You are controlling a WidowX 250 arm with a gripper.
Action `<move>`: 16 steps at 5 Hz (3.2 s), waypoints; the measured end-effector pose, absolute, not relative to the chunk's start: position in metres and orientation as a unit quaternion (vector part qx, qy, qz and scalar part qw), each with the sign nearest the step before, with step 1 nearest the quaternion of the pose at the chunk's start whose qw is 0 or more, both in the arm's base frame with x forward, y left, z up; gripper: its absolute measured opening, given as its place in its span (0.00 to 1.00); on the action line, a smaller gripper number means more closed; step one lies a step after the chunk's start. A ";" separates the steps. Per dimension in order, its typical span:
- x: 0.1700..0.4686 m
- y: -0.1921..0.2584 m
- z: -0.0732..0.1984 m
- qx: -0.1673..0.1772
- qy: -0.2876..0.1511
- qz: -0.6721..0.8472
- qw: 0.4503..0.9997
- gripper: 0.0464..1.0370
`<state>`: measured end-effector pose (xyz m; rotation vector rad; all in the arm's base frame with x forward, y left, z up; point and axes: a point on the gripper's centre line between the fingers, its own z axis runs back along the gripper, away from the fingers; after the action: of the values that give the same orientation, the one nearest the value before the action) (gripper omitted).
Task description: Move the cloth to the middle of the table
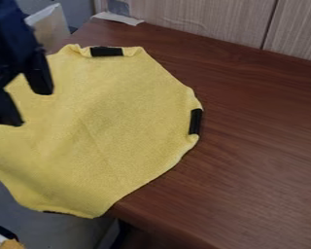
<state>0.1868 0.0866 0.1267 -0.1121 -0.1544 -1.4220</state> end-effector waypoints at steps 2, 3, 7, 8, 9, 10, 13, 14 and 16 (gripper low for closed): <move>0.208 0.086 0.079 -0.009 -0.047 -0.635 0.771 0.96; 0.214 0.087 0.069 0.014 -0.045 -0.635 0.771 0.96; 0.248 0.052 0.066 -0.002 -0.050 -0.657 0.753 0.96; 0.259 0.025 0.067 -0.010 -0.055 -0.672 0.739 0.96; 0.267 0.005 0.066 -0.018 -0.059 -0.679 0.732 0.96; 0.276 -0.011 0.067 -0.026 -0.067 -0.680 0.729 0.96; 0.266 -0.034 0.071 -0.049 -0.066 -0.689 0.720 0.96; 0.260 -0.033 0.084 -0.049 -0.067 -0.691 0.718 0.96; 0.254 -0.018 0.129 -0.040 -0.094 -0.682 0.724 0.96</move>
<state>0.2542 -0.0178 0.1289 -0.0890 -0.2084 -1.5058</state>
